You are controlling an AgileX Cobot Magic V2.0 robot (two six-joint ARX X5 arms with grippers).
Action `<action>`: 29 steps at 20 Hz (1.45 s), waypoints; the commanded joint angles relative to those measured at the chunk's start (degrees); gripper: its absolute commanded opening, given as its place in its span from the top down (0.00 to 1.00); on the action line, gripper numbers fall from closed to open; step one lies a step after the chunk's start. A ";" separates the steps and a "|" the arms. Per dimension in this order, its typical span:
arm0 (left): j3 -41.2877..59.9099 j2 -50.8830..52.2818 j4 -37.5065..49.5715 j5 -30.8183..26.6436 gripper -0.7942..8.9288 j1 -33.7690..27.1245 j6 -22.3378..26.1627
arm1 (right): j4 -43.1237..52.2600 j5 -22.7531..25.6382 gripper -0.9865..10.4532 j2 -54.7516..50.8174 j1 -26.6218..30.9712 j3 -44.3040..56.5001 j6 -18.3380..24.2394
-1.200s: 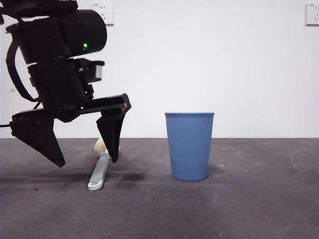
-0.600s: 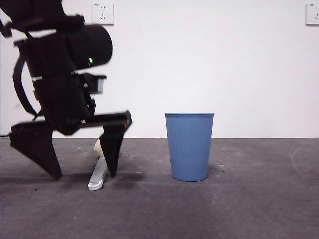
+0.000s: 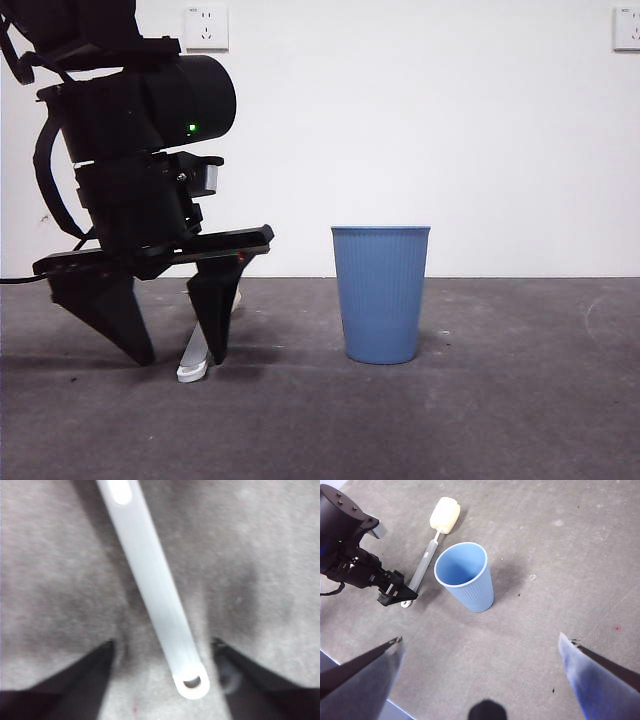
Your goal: Pick up the cup brush,pick up the cup,insert the brush into the cup,clean the cup,put the cup brush back,put the cup back to the fixed position on the table
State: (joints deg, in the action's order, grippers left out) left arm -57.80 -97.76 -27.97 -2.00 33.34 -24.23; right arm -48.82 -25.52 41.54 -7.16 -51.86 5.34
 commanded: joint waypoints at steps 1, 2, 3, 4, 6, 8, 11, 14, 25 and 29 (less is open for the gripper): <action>0.28 -0.70 -0.15 0.81 0.92 0.11 0.24 | 0.33 -0.09 0.34 -0.02 -0.13 0.02 -0.44; 0.28 -0.68 -0.15 0.81 0.92 0.09 0.24 | 0.33 -0.09 0.34 -0.02 -0.13 0.02 -0.46; 0.28 -0.68 -0.20 0.94 0.92 0.04 0.24 | 0.33 -0.09 0.34 -0.02 -0.13 0.02 -0.46; 0.28 -0.68 -0.20 0.96 0.92 0.04 0.22 | 0.33 -0.09 0.34 -0.02 -0.13 0.02 -0.46; 0.28 -0.68 -0.20 1.03 0.92 0.04 0.24 | 0.33 -0.09 0.34 -0.02 -0.13 0.02 -0.50; 0.28 -0.68 -0.48 0.98 0.92 0.04 0.24 | 0.33 -0.09 0.34 -0.02 -0.13 0.02 -0.59; 0.28 -0.31 -0.87 0.81 0.92 -0.09 0.24 | 0.31 -0.09 0.34 -0.02 -0.13 0.02 -0.59; 0.20 2.34 -0.79 0.81 0.92 -0.70 0.33 | 0.33 -0.11 0.34 -0.02 -0.13 0.02 -0.57; -0.79 22.84 -9.60 0.92 0.92 -3.43 9.90 | 6.34 -11.10 0.34 3.67 -0.74 0.17 -0.17; -0.79 35.95 -12.39 2.19 0.92 -3.43 10.91 | 11.06 -13.86 0.34 9.64 -2.47 3.21 -0.07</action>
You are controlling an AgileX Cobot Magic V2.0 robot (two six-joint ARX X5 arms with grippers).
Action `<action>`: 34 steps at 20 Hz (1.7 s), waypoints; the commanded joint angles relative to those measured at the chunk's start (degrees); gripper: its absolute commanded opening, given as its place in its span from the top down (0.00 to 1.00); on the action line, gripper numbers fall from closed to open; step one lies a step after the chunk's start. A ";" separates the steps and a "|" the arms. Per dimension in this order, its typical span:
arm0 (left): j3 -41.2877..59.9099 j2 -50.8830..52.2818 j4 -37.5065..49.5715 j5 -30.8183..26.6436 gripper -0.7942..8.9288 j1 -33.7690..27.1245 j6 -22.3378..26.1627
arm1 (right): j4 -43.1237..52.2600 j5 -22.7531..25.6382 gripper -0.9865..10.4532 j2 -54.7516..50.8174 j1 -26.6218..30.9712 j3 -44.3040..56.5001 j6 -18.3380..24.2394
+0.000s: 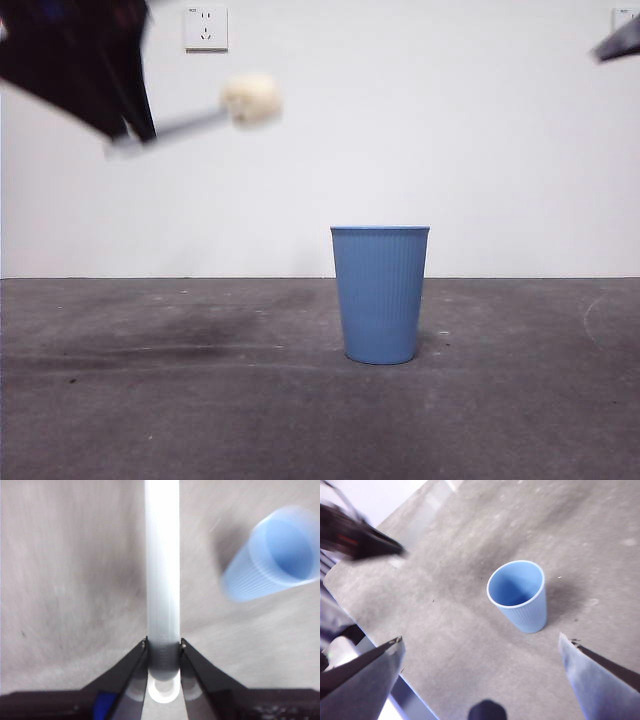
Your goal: Pick up the cup brush,pick up the cup,insert the brush into the cup,clean the cup,put the cup brush back,put the cup back to the fixed position on the table
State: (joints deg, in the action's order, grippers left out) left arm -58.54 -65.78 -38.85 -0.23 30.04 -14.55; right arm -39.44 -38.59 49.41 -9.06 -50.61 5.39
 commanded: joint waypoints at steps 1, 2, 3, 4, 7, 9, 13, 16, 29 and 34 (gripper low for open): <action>-0.04 7.04 -3.19 0.28 0.92 -0.15 1.31 | 4.00 -1.36 0.34 3.61 -1.20 3.37 -0.83; -0.04 9.20 -4.48 0.28 0.92 -0.15 1.49 | 5.88 -2.01 0.34 5.16 -1.77 4.63 -1.51; -0.04 11.50 -6.16 0.26 0.92 -0.15 1.81 | 7.63 -1.95 0.34 7.02 -2.49 5.95 -1.92; -0.04 13.07 -7.54 0.22 0.92 -0.15 2.08 | 9.16 -1.95 0.34 8.48 -3.04 6.97 -2.12; -0.04 16.94 -9.86 0.26 0.92 -0.13 2.19 | 13.97 -0.59 0.34 12.41 -4.81 10.16 -2.73; -0.04 18.12 -10.82 0.33 0.92 -0.13 2.19 | 18.78 1.66 0.34 14.47 -6.03 12.55 -3.06; -0.04 18.49 -13.14 0.44 0.92 -0.13 3.48 | 30.71 5.46 0.34 18.84 -8.31 18.23 -4.39; -0.04 18.51 -13.31 0.50 0.92 -0.13 4.04 | 39.50 6.47 0.34 23.08 -10.27 21.03 -4.72; -0.04 18.49 -13.97 0.61 0.92 -0.13 4.26 | 64.78 13.88 0.34 40.37 -15.87 21.07 -1.62; -0.04 18.49 -14.03 0.59 0.92 -0.13 4.22 | 73.00 15.12 0.34 46.69 -16.85 21.07 -1.25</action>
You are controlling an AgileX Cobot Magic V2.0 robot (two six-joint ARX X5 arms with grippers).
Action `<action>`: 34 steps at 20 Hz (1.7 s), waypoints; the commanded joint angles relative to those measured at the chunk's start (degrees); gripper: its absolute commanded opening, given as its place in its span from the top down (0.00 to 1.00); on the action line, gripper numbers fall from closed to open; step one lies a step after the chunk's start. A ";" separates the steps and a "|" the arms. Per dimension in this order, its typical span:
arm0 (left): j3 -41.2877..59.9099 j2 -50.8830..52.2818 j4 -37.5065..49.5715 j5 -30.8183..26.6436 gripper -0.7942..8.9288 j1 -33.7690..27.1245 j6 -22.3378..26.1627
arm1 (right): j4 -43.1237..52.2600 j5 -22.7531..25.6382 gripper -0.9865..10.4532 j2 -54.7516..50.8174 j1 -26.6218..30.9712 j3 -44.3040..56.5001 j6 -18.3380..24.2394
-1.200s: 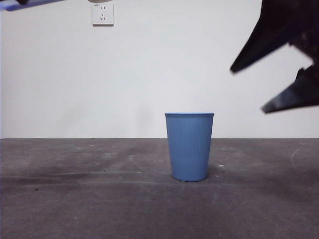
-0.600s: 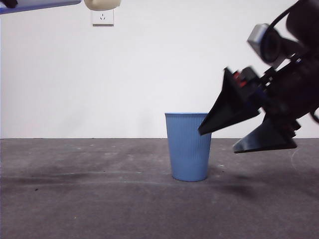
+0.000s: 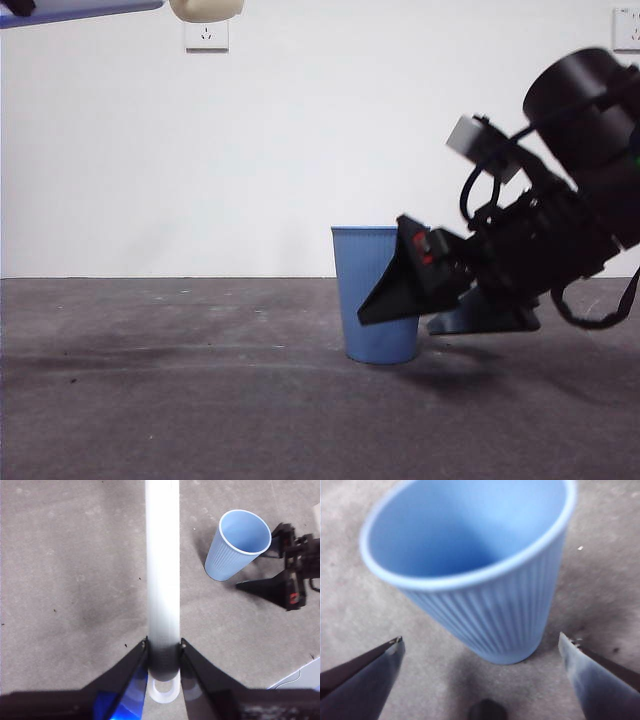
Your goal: Pick up the cup brush,pick up the cup,insert the brush into the cup,clean the cup,put the cup brush back,put the cup back to the fixed position on the table
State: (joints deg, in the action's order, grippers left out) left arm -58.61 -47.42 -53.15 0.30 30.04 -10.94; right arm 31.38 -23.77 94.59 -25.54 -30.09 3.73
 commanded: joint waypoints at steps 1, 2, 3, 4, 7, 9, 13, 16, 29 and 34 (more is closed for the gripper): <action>0.02 0.13 0.24 0.04 0.92 -0.13 0.61 | 4.57 0.28 0.34 2.58 -0.52 0.55 0.28; 0.02 0.13 0.04 0.02 0.92 -0.13 0.59 | 6.05 0.33 0.34 3.06 -0.63 0.55 0.17; 0.02 0.13 -0.24 -0.07 0.92 -0.13 0.59 | 7.23 1.18 0.34 3.30 -0.83 0.55 0.17; 0.02 0.13 -0.35 -0.07 0.92 -0.13 0.59 | 7.93 1.92 0.34 3.30 -1.05 0.55 0.17; 0.02 0.13 -0.33 -0.04 0.92 -0.13 0.50 | 10.86 2.89 0.42 3.58 -1.27 0.55 0.15; 0.02 0.13 -0.33 -0.07 0.92 -0.13 0.50 | 11.32 2.78 0.45 4.20 -1.55 0.55 0.15; 0.02 0.13 -0.33 -0.04 0.92 -0.13 0.50 | 12.22 2.80 0.45 6.99 -2.45 0.55 -0.33; 0.02 0.13 -0.63 -0.02 0.92 -0.13 0.55 | 15.58 3.15 0.49 7.45 -2.64 0.55 -1.66; 0.02 0.13 -2.99 0.09 0.92 -0.13 2.95 | 16.13 4.24 0.93 7.06 -2.69 0.55 -3.23; 0.02 0.13 -5.18 -0.02 0.92 -0.13 7.48 | 2.67 4.79 0.93 -5.86 -3.15 -0.63 -2.82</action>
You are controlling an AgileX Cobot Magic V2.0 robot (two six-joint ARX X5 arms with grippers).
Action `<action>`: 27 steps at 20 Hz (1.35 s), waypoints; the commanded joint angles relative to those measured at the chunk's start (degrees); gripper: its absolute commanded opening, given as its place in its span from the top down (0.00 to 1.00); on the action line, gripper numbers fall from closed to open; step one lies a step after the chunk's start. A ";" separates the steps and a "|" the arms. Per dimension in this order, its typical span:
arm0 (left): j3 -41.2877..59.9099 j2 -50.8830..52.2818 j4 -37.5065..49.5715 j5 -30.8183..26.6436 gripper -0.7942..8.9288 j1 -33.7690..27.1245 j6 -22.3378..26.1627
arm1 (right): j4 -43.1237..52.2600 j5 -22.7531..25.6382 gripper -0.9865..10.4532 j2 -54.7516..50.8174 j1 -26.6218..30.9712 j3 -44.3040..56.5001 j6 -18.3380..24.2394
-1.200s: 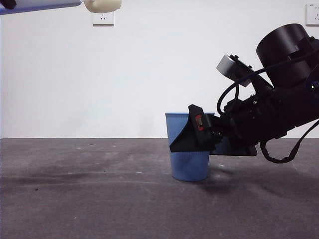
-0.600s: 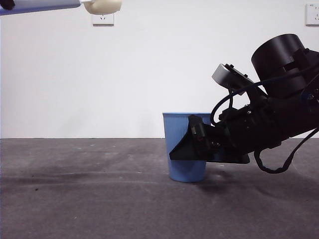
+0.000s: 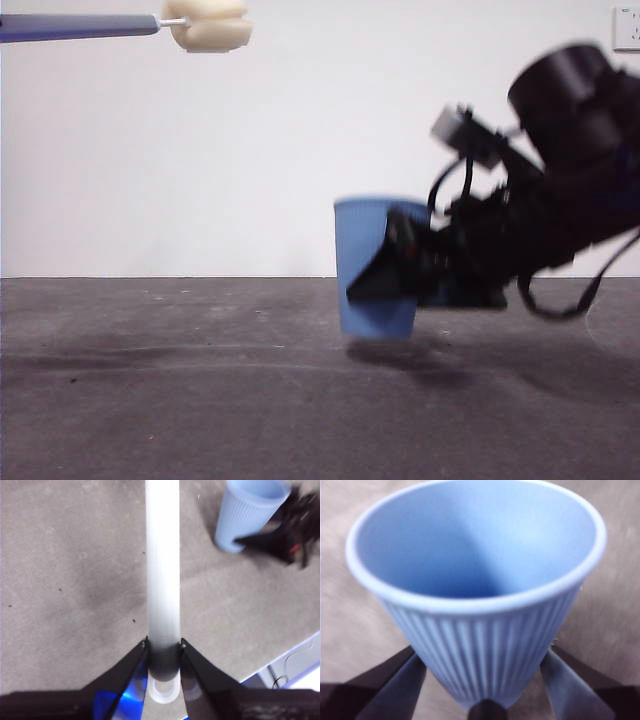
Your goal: Pick up the cup brush,pick up the cup,insert the brush into the cup,clean the cup,put the cup brush back,put the cup back to the fixed position on the table
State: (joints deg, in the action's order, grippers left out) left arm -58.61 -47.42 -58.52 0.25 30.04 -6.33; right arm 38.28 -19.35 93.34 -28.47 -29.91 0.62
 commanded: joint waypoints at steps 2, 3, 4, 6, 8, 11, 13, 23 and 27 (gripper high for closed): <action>0.02 0.13 0.39 0.07 0.92 -0.13 4.74 | -17.94 3.37 0.93 -12.48 -0.46 -3.61 4.76; 0.02 0.13 0.39 0.09 0.92 -0.13 5.77 | -24.98 4.94 0.93 -16.26 -0.52 -5.25 6.95; 0.02 0.11 0.39 0.07 0.92 -0.13 7.17 | -31.56 6.38 0.93 -19.58 -0.57 -7.08 8.70; 0.02 -0.33 0.31 0.13 0.93 -0.13 9.49 | -42.49 9.64 0.93 -24.92 -0.76 -10.60 12.28; 0.02 -0.87 0.26 0.11 0.93 -0.13 12.44 | -52.39 13.33 0.93 -28.65 -0.83 -14.12 16.37; 0.02 -1.95 -0.57 0.02 0.93 -0.13 17.77 | -64.57 19.23 0.93 -30.77 -0.90 -19.12 22.58; 0.02 -2.62 -1.88 -0.22 0.93 -0.11 22.97 | -70.42 23.58 0.93 -30.77 -1.11 -21.42 27.10; 0.02 -10.21 -4.92 -6.29 0.93 8.74 36.00 | -77.40 41.48 0.93 -30.10 -6.10 -22.03 49.16; 0.02 -12.85 -2.62 -6.23 0.93 11.61 35.95 | -77.81 47.98 0.93 -28.65 -8.74 -22.03 55.84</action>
State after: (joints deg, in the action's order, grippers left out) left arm -58.61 -60.23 -61.58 -5.89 41.50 29.04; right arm -39.86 28.40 64.53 -37.10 -51.88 54.22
